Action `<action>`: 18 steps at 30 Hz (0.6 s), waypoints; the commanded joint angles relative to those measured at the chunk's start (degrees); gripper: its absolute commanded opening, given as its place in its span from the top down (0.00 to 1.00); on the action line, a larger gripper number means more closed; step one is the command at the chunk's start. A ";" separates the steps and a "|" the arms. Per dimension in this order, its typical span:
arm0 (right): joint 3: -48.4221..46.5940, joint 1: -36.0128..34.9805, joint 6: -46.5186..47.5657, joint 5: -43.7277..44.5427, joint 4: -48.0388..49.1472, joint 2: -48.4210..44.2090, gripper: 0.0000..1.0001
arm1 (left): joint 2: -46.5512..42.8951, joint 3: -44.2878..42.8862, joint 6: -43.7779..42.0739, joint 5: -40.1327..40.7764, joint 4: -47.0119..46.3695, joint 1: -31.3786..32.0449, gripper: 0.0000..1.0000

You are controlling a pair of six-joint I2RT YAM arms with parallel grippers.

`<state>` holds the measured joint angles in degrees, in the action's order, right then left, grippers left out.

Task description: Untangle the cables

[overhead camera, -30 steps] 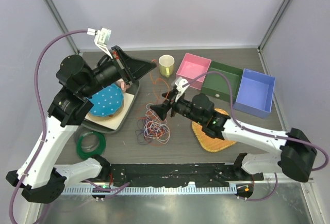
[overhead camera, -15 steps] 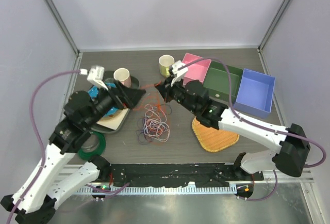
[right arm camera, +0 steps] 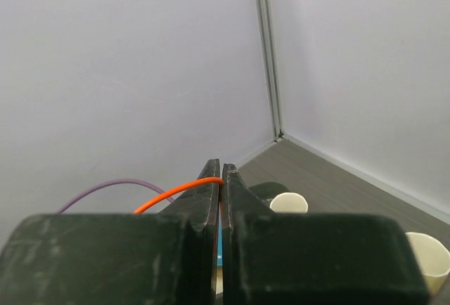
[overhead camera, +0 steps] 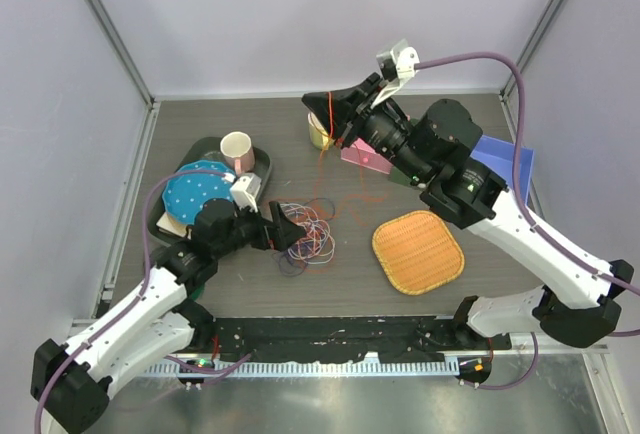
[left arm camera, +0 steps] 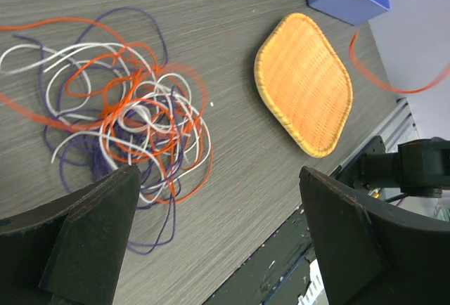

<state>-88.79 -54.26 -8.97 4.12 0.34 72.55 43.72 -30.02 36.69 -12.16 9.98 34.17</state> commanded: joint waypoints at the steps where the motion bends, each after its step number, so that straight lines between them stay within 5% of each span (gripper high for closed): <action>1: -7.96 -0.06 -0.43 -2.63 -6.49 1.98 0.99 | 0.66 0.40 -2.06 -3.31 -9.71 0.19 0.00; 9: -14.48 -0.06 5.63 14.14 -12.73 5.14 0.99 | 0.66 1.90 -1.54 0.02 -7.97 0.19 0.00; 13: -13.60 0.73 7.65 29.26 -12.56 7.33 0.99 | 0.66 1.02 4.96 15.18 0.45 0.19 0.00; 18: -13.86 7.56 6.17 32.54 -13.43 9.27 0.99 | -0.39 0.31 8.05 19.11 4.70 0.19 0.00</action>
<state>-101.21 -51.96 -2.66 29.06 -12.45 80.77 44.49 -28.56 41.08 -0.32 10.48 34.26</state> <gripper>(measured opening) 0.039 0.996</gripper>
